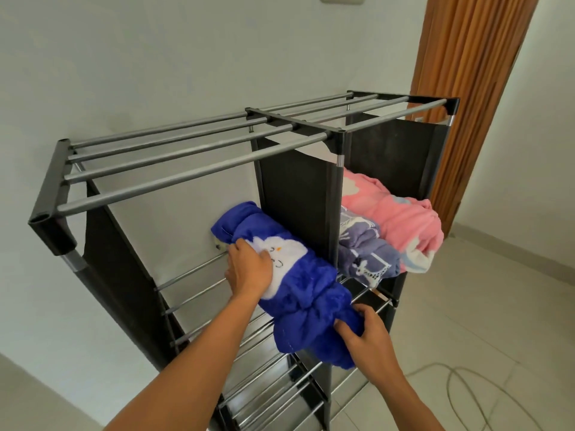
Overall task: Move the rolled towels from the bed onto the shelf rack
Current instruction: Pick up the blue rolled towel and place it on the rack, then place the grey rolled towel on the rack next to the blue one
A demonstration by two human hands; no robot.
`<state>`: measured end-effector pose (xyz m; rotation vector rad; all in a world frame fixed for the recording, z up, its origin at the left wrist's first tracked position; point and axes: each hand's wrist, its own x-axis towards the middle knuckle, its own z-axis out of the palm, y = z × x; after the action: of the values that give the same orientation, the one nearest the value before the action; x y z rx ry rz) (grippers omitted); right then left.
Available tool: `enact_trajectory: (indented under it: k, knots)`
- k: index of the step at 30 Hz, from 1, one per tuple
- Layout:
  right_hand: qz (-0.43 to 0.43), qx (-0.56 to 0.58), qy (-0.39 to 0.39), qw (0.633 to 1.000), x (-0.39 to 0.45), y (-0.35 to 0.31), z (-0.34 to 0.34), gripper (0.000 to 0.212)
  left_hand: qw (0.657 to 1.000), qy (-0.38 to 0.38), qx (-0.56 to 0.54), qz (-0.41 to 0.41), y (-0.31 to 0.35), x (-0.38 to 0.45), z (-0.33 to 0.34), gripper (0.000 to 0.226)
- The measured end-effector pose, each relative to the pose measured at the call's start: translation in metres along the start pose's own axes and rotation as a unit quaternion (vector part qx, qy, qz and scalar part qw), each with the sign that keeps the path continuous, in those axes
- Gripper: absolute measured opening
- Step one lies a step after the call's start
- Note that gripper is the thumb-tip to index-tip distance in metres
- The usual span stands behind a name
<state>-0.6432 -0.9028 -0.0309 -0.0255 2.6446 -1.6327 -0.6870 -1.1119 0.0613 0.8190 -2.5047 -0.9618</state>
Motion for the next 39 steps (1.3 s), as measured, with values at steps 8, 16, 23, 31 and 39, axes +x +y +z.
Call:
enact_trajectory:
  k: [8, 16, 23, 31, 39]
  knots:
    - [0.119, 0.009, 0.078, 0.990, -0.051, 0.045, -0.044, 0.043, 0.941, -0.012, -0.084, 0.328, 0.047, -0.098, 0.013, 0.013]
    - [0.230, 0.062, 0.268, 0.933, -0.154, 0.116, -0.177, 0.029, 0.759, -0.491, 0.115, 0.413, 0.110, -0.226, 0.146, 0.037]
    - [0.331, 0.342, 0.443, 0.760, -0.327, 0.185, -0.280, 0.014, 0.535, -0.686, 0.141, 0.472, 0.164, -0.442, 0.217, 0.009]
    - [0.285, 0.492, 0.612, 0.550, -0.533, 0.258, -0.402, 0.008, 0.451, -0.743, 0.068, 0.490, 0.226, -0.720, 0.249, 0.030]
    - [0.244, 0.529, 0.733, 0.350, -0.687, 0.293, -0.430, 0.013, 0.316, -0.770, 0.156, 0.532, 0.222, -0.929, 0.261, 0.017]
